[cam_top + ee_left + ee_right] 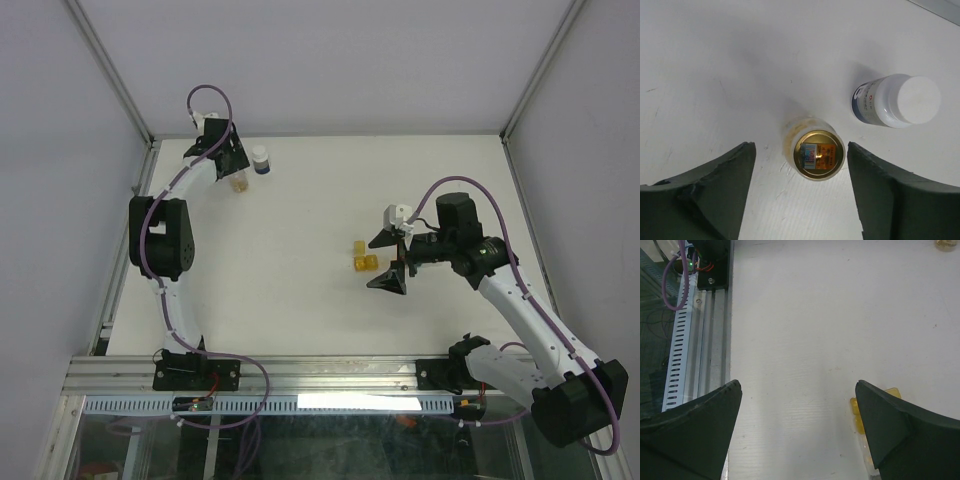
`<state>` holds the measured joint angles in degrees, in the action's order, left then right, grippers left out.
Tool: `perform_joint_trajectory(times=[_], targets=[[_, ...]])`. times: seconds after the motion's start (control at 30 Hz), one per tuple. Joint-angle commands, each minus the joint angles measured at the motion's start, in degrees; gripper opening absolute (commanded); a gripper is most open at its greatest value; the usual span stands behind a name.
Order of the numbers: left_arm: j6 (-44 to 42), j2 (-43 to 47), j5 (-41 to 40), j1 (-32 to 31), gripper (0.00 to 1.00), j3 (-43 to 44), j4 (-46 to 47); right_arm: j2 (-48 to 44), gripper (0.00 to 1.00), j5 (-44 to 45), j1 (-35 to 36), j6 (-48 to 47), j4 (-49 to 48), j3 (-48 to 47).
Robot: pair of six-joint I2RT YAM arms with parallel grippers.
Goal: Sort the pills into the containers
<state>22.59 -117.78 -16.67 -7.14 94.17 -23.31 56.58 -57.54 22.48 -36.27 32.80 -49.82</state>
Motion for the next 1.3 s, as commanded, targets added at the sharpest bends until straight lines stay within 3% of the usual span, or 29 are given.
perform_joint_trajectory(times=[0.0, 0.17, 0.27, 0.37, 0.47, 0.63, 0.77, 0.87, 1.0, 1.1, 1.2, 1.27], targets=[[-2.14, 3.56, -0.58, -0.19, 0.79, 3.85, -0.15, -0.81, 1.00, -1.38, -0.24, 0.68, -2.30, -0.49], [-0.79, 10.68, 6.41, -0.37, 0.83, 1.01, 0.22, 0.18, 1.00, -4.47, -0.21, -0.36, -1.16, -0.27], [-0.79, 19.79, 18.73, -0.88, 0.88, -7.61, 6.21, 0.78, 1.00, -5.08, -0.22, -1.13, -0.95, -0.15], [0.08, 29.57, 33.81, -1.32, 0.90, -24.35, 22.76, 1.09, 1.00, -9.19, -0.24, -2.76, -0.86, 0.75], [5.86, 40.07, 44.27, -1.31, 0.99, -39.78, 40.77, 2.02, 1.00, -13.56, -0.16, -7.36, 0.46, 1.90], [16.36, 45.21, 55.97, -2.88, 0.99, -54.97, 64.53, 5.13, 0.99, -8.42, -1.74, -18.99, 11.80, -2.97], [14.87, 49.21, 58.14, -9.00, 0.96, -60.51, 66.14, 11.27, 0.96, -8.68, -8.59, -35.65, 26.21, -6.85], [9.84, 53.88, 51.43, -15.95, 0.95, -65.11, 64.16, 14.98, 0.93, -8.48, -15.58, -46.70, 31.27, -6.90], [9.99, 55.02, 49.12, -19.45, 0.93, -69.96, 66.17, 18.28, 0.93, -6.27, -20.49, -54.07, 29.22, -5.10], [11.31, 54.60, 49.11, -19.49, 0.92, -75.51, 74.59, 19.05, 0.92, -2.80, -21.10, -58.57, 25.08, -2.85], [13.02, 50.20, 48.93, -19.49, 0.90, -76.99, 81.17, 18.83, 0.92, 0.45, -21.13, -57.63, 16.77, 0.25], [14.29, 45.75, 49.08, -19.47, 0.82, -75.14, 80.99, 19.61, 0.92, 1.82, -21.05, -56.27, 12.94, 1.14]])
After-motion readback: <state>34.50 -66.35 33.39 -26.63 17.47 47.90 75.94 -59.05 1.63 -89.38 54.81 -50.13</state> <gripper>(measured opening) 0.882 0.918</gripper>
